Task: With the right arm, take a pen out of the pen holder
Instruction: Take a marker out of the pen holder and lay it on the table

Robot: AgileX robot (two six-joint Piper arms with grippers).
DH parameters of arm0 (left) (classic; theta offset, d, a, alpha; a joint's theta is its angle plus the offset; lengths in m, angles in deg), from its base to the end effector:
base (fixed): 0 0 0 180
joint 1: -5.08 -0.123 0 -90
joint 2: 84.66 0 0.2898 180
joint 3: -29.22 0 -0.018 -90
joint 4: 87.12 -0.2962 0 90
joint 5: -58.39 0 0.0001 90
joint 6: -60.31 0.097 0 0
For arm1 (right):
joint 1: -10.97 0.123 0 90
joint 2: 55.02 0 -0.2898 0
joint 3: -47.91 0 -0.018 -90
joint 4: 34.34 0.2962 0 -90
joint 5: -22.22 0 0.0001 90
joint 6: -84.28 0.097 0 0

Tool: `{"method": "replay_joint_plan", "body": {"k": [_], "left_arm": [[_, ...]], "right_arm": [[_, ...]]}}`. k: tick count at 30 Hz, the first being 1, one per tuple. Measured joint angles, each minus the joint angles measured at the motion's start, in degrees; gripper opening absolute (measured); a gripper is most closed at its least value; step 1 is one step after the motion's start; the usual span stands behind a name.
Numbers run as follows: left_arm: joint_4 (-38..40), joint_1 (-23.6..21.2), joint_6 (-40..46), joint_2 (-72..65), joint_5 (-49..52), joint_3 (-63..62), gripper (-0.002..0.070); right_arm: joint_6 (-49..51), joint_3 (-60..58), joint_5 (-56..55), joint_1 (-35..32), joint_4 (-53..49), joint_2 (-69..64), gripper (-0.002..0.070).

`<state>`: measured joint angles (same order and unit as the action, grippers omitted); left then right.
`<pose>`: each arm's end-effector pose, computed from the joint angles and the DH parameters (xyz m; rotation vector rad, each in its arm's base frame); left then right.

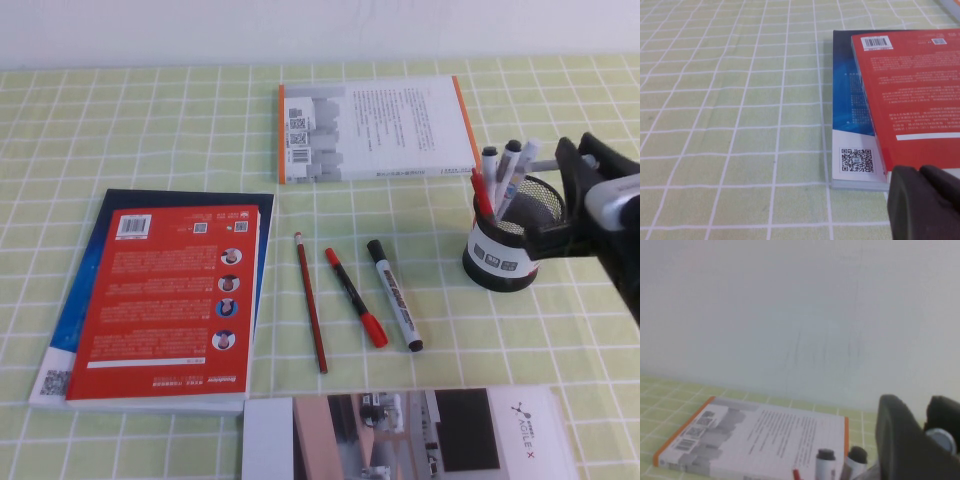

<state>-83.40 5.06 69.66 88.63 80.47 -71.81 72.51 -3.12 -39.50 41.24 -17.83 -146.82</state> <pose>0.0985 -0.0023 0.1675 0.1132 1.8768 0.0480 0.2674 0.1280 0.2003 -0.2184 1.4241 0.1985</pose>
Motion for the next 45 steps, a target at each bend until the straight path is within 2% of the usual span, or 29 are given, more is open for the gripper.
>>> {"method": "replay_joint_plan", "body": {"k": [9,14,20,26,34,39,45], "left_arm": [[0.0,0.0,0.0,0.0,0.0,0.0,-0.0005],[0.0,0.0,0.0,0.0,0.0,0.0,-0.0005],[0.0,0.0,0.0,0.0,0.0,0.0,-0.0005],[0.0,0.0,0.0,0.0,0.0,0.0,-0.0005],[0.0,0.0,0.0,0.0,0.0,0.0,-0.0005],[0.0,0.0,0.0,0.0,0.0,0.0,-0.0005],[0.0,0.0,0.0,0.0,0.0,0.0,-0.0005]], "right_arm": [[-1.39,0.03,23.68,0.0,0.83,18.5,0.0067],[-1.49,4.43,45.32,0.0,2.5,26.68,0.0067],[-1.49,16.34,69.76,0.0,2.5,28.17,0.0067],[-0.75,29.49,88.25,0.0,1.85,21.84,0.0067],[9.3,46.03,110.79,0.0,-6.52,4.19,0.0067],[10.56,56.12,118.9,0.0,-7.41,-7.58,0.0067],[10.67,66.46,123.5,0.0,-7.63,-19.63,0.0067]]}}
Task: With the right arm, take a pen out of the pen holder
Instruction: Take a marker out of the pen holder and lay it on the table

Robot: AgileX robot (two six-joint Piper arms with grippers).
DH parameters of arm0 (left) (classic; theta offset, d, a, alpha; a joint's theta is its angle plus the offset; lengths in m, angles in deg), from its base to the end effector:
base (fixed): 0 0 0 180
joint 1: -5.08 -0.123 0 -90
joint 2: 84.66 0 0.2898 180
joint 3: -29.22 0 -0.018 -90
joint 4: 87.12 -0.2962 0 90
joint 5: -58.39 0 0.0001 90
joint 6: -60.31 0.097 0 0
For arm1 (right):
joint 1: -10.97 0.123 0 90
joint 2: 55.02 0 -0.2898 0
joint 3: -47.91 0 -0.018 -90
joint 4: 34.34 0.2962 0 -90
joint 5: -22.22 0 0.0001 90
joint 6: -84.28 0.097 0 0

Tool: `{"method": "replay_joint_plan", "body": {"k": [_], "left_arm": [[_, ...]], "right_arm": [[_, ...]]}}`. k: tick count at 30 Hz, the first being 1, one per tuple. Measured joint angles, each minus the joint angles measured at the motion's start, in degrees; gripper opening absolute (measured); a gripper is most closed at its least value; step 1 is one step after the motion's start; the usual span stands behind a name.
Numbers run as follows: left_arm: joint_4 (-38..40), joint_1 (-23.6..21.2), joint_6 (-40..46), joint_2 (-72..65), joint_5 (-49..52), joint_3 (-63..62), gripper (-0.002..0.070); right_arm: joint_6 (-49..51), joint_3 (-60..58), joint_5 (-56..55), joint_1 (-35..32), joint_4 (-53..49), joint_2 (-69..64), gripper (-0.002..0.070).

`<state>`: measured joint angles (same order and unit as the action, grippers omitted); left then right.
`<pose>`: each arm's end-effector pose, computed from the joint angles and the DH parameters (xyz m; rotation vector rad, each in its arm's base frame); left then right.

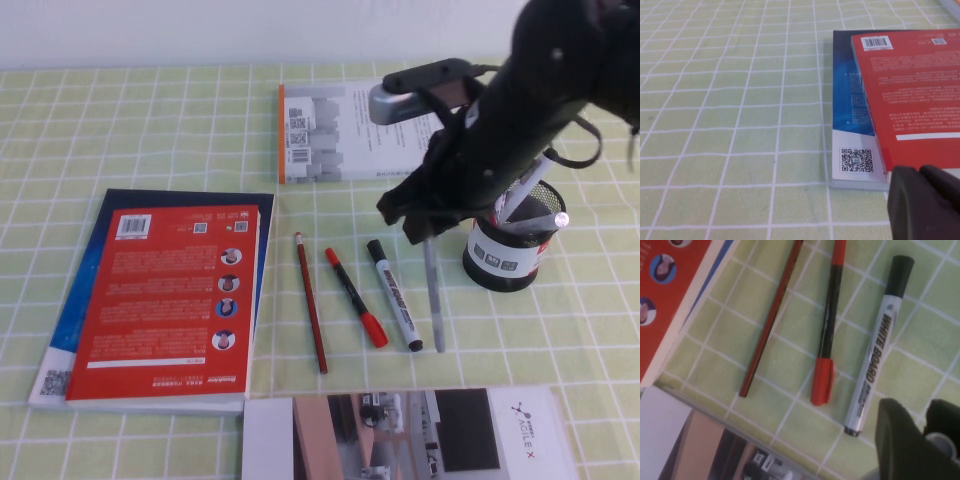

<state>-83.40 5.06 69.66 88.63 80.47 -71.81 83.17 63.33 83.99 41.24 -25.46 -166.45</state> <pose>0.0985 -0.0023 0.1675 0.1132 1.8768 0.0480 0.3725 0.2327 0.2908 -0.6904 2.6976 0.3414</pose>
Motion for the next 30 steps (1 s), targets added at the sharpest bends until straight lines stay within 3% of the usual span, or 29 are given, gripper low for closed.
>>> {"method": "replay_joint_plan", "body": {"k": [11,30], "left_arm": [[0.0,0.0,0.0,0.0,0.0,0.0,-0.0005],[0.0,0.0,0.0,0.0,0.0,0.0,-0.0005]], "right_arm": [[0.13,11.56,4.2,-1.88,0.0,-13.6,0.0067],[0.13,12.44,-6.93,-3.35,2.23,-20.56,0.0055]]}}
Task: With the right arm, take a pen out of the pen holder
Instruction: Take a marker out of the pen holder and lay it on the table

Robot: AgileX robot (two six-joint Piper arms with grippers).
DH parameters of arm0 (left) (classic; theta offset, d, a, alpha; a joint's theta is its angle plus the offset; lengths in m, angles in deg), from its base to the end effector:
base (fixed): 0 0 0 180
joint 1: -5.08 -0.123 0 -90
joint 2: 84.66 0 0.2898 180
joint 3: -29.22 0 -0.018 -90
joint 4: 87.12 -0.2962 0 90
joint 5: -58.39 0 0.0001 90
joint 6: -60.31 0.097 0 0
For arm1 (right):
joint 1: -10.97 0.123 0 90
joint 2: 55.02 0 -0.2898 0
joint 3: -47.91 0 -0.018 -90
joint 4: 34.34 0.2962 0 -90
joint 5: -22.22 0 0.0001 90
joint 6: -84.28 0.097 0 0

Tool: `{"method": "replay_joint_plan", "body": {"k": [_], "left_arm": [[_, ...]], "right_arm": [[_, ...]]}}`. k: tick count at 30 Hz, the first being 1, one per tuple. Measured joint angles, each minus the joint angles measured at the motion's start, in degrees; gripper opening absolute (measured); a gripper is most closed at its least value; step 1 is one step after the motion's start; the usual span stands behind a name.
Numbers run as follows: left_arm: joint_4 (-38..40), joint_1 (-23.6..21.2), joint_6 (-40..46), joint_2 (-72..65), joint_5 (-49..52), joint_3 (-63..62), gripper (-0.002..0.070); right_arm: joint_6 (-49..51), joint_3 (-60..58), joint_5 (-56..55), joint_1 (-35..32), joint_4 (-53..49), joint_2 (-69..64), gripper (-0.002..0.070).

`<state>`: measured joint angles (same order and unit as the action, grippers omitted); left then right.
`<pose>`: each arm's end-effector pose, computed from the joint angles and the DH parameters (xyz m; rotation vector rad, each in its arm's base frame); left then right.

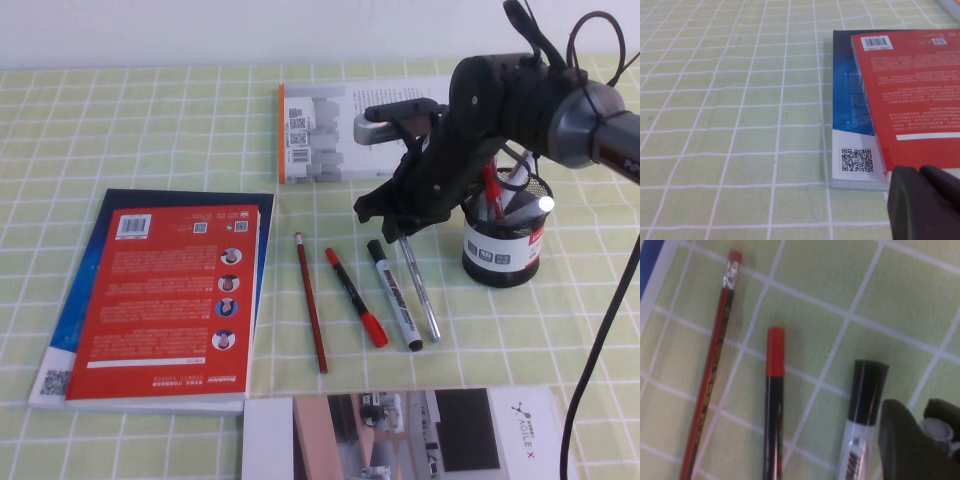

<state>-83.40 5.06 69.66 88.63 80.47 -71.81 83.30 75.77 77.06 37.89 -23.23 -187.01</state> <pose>0.0985 -0.0023 0.1675 0.1132 1.8768 0.0480 0.4573 0.2493 0.1944 -0.5629 2.7454 0.3620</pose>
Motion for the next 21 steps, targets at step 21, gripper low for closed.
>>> {"method": "replay_joint_plan", "body": {"k": [21], "left_arm": [[0.0,0.0,0.0,0.0,0.0,0.0,-0.0005]], "right_arm": [[0.0,-0.12,0.74,0.0,0.78,6.32,0.0251]]}}
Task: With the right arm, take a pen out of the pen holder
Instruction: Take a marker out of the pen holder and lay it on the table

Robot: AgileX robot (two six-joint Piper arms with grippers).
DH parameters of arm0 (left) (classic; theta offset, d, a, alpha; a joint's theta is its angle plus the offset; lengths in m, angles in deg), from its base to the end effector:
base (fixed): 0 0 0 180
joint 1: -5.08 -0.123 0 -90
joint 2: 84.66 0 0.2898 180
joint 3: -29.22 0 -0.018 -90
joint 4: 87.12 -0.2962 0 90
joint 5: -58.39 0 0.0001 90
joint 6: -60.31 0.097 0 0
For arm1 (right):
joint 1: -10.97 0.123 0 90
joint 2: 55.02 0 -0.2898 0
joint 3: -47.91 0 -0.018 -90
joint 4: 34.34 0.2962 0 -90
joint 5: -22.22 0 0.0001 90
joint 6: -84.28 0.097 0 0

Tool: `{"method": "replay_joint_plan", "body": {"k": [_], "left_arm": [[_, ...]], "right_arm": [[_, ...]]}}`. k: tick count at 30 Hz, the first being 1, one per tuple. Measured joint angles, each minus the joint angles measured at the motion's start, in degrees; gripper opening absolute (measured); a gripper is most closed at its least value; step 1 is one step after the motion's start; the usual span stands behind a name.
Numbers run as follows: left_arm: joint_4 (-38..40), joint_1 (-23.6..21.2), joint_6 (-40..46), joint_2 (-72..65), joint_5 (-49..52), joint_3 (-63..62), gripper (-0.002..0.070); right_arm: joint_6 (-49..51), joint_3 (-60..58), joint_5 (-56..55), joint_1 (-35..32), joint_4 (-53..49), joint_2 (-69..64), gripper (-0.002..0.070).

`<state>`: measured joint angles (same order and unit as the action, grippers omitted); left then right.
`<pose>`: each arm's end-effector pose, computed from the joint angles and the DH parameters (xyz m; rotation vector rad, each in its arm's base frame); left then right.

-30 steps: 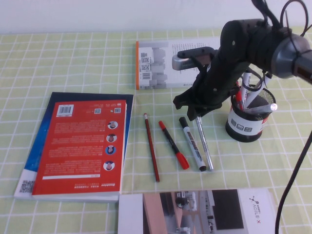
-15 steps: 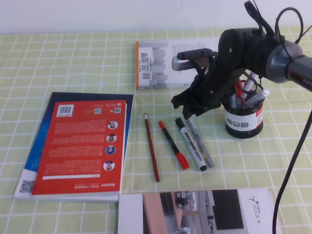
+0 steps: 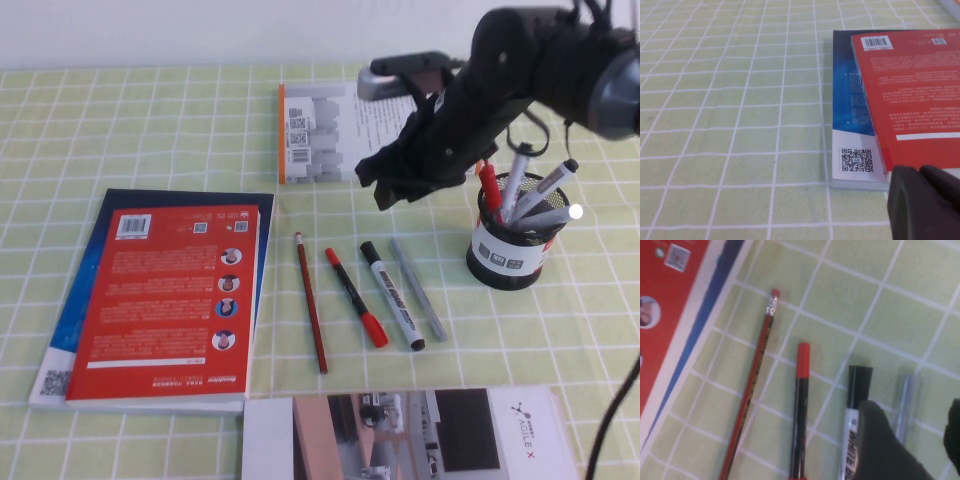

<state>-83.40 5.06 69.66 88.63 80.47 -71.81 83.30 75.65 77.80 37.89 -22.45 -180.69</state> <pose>0.0985 -0.0023 0.1675 0.1132 1.8768 0.0480 0.4457 0.2448 0.2502 -0.5508 2.6512 0.4060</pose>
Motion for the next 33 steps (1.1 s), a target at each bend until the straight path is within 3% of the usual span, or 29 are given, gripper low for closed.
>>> {"method": "replay_joint_plan", "body": {"k": [7,13,16,33], "left_arm": [[0.0,0.0,0.0,0.0,0.0,0.0,-0.0005],[0.0,0.0,0.0,0.0,0.0,0.0,-0.0005],[0.0,0.0,0.0,0.0,0.0,0.0,-0.0005],[0.0,0.0,0.0,0.0,0.0,0.0,-0.0005]], "right_arm": [[0.97,-3.61,0.8,1.88,-4.6,9.06,0.0225],[0.97,-15.73,-4.19,4.15,-6.55,24.42,0.0044],[0.97,-21.88,-4.38,4.29,-6.64,31.83,0.0005],[4.12,-60.05,-11.78,4.29,-6.74,68.16,-0.0012]]}}
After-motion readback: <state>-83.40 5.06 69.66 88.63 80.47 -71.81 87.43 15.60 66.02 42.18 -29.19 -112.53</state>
